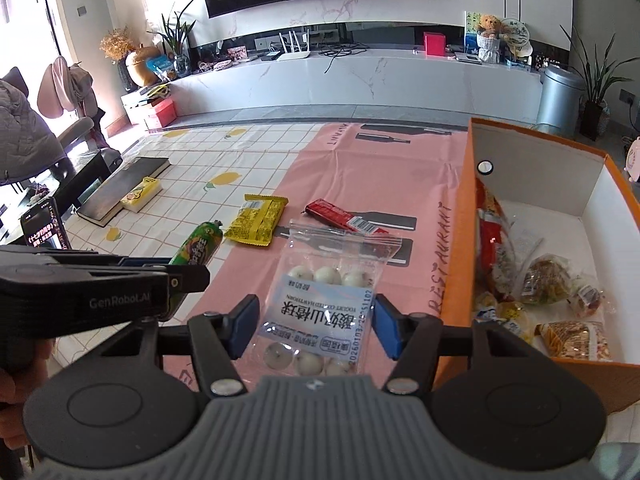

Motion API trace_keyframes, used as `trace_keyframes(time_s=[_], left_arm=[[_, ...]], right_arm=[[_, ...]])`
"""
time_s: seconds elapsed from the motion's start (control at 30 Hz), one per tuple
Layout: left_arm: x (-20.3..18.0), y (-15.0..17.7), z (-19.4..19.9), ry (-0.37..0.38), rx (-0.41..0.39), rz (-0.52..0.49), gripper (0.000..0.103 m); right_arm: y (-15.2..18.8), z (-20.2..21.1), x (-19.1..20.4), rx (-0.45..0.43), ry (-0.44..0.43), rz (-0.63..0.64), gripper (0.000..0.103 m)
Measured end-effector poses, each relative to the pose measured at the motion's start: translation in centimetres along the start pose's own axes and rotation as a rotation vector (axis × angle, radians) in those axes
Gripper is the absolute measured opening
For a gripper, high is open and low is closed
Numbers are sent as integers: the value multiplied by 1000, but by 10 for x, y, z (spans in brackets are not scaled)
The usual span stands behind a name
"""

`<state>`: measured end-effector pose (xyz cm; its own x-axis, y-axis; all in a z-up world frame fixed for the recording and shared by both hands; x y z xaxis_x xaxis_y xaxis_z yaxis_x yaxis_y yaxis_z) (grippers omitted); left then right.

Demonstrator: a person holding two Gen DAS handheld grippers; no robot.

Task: Organize snacks
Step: 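Carry the green sausage and white-ball packet over the orange box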

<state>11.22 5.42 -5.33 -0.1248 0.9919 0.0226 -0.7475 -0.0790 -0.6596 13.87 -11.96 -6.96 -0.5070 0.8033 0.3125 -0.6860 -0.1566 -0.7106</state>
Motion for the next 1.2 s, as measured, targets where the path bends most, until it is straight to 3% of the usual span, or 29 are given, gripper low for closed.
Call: trace_keyframes(time_s=[0.33,0.7,0.93,1.2], left_arm=[[-86,-27,36,120,-69,-118,25],[-179,-54,29,232,-72,-315,25],[-212,-64,-8,254,-20,-455,25],[-233,-65,-51,255,33,-578,25]], right_arm=[[-16,84,-51,-86,86,37,59],[-29,129,-125,-58,169,37,59],[-38,117,-175,28,156,-18,59],[-42,63,-207,170,124,10,59]])
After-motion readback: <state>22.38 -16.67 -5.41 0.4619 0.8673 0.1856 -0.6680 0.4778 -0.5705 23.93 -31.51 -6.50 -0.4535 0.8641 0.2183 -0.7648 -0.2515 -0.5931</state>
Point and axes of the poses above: each gripper's, at about its wrist camera, not at the fingertips, and z roughly against the way its jaws point, x to its left, y to its underside, the point moved 4 cm from there along -z, roughly the way its jaws point, and after that the axes turned 15 degrees about -y, right-handed, at the moved point
